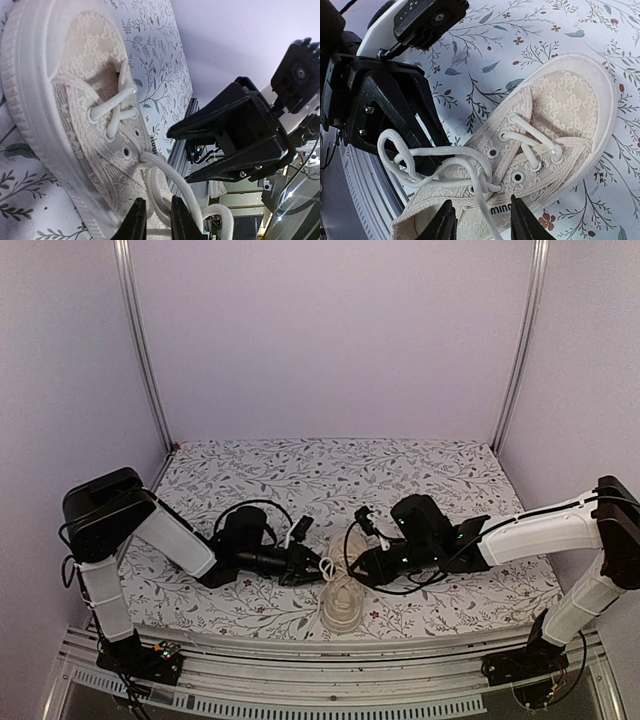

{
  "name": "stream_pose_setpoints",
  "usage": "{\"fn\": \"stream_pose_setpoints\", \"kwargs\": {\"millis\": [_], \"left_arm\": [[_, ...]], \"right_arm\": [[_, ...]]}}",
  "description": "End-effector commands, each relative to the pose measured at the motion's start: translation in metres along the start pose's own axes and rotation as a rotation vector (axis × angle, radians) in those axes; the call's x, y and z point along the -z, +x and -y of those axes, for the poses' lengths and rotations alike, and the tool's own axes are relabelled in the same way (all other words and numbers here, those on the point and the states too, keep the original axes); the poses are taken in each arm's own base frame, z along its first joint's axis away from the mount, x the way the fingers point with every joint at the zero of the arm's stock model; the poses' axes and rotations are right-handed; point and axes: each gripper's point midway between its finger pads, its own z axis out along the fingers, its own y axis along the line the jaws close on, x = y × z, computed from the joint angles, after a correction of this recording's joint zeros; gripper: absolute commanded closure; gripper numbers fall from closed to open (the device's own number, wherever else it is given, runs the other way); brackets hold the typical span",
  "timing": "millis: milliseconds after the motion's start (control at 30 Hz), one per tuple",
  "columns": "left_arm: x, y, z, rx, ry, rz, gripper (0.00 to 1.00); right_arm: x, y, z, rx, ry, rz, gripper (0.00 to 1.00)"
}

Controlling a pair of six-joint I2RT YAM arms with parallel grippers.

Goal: Tie the shoes

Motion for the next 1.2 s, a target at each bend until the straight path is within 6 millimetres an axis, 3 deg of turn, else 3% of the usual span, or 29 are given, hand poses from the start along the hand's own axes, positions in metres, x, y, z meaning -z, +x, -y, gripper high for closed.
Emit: {"fn": "stream_pose_setpoints", "kwargs": {"millis": [0,300,733,933,1167], "left_arm": [[-0.004,-0.007,0.009,-0.025,0.041,-0.002,0.81],[-0.01,-0.007,0.008,-0.028,0.046,-0.025,0.81],[-0.016,-0.008,0.004,-0.027,0.038,-0.052,0.89],[-0.014,-0.007,0.005,-0.03,0.039,-0.049,1.0],[-0.004,-0.013,0.0,-0.025,0.004,0.004,1.0]], "right_arm": [[-0.001,0.0,0.001,0.002,0.001,0.006,0.64],[-0.009,0.002,0.002,0.016,-0.007,-0.01,0.71],[-0.014,0.001,0.001,0.02,-0.015,-0.014,0.77],[-0.013,-0.002,0.001,0.021,-0.01,-0.005,0.77],[-0.001,-0.019,-0.01,0.047,-0.033,0.045,0.71]]}}
